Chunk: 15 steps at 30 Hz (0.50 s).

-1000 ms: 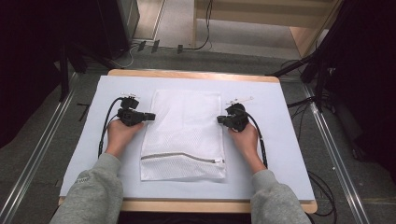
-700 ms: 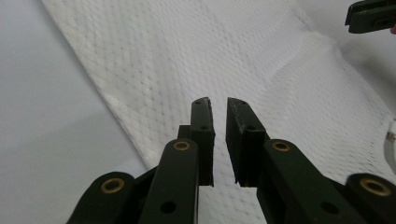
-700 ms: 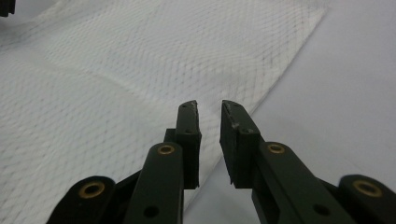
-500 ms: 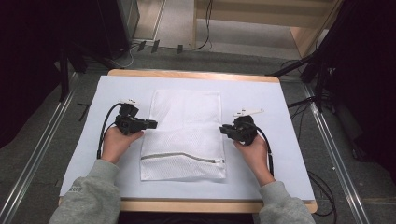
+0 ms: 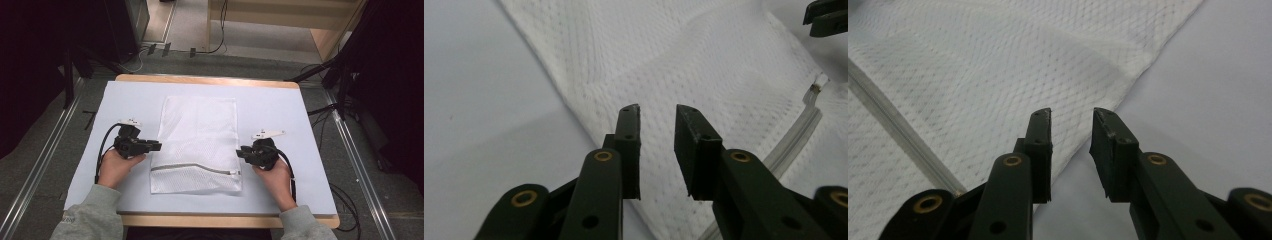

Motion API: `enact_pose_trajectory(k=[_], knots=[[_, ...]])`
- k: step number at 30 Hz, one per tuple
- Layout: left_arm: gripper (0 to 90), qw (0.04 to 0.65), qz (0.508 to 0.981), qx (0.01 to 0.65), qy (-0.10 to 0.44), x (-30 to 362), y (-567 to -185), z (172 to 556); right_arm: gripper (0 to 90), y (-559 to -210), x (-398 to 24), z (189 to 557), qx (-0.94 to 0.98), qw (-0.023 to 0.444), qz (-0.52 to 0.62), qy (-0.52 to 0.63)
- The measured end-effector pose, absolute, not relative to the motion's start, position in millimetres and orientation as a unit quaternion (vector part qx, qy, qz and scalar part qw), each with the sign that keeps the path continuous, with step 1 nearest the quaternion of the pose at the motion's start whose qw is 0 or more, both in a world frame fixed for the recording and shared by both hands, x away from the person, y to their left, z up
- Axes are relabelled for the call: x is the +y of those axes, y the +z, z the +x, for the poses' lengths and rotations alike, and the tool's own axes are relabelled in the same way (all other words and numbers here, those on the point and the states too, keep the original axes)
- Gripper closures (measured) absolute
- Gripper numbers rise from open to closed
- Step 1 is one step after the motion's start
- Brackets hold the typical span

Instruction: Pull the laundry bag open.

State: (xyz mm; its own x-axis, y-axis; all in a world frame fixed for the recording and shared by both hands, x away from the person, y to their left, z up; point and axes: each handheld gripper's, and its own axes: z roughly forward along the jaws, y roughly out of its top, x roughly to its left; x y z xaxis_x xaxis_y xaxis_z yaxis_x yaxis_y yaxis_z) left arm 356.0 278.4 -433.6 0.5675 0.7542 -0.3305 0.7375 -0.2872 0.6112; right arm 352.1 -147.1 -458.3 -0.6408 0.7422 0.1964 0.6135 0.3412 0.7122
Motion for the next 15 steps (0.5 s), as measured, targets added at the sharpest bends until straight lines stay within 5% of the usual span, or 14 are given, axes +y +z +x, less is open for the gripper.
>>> enact_pose_trajectory(k=[9, 15], knots=[[61.4, 0.348, 0.801, 0.487, 0.009, 284.1, -449.7, 353.9, 66.3, -467.0, -140.0, 348.5, 0.824, 0.081, 0.416, 0.376], [69.7, 0.355, 0.795, 0.492, 0.005, 280.4, -454.7, 357.4, 72.3, -471.0, -133.7, 350.8, 0.833, 0.088, 0.411, 0.36]])
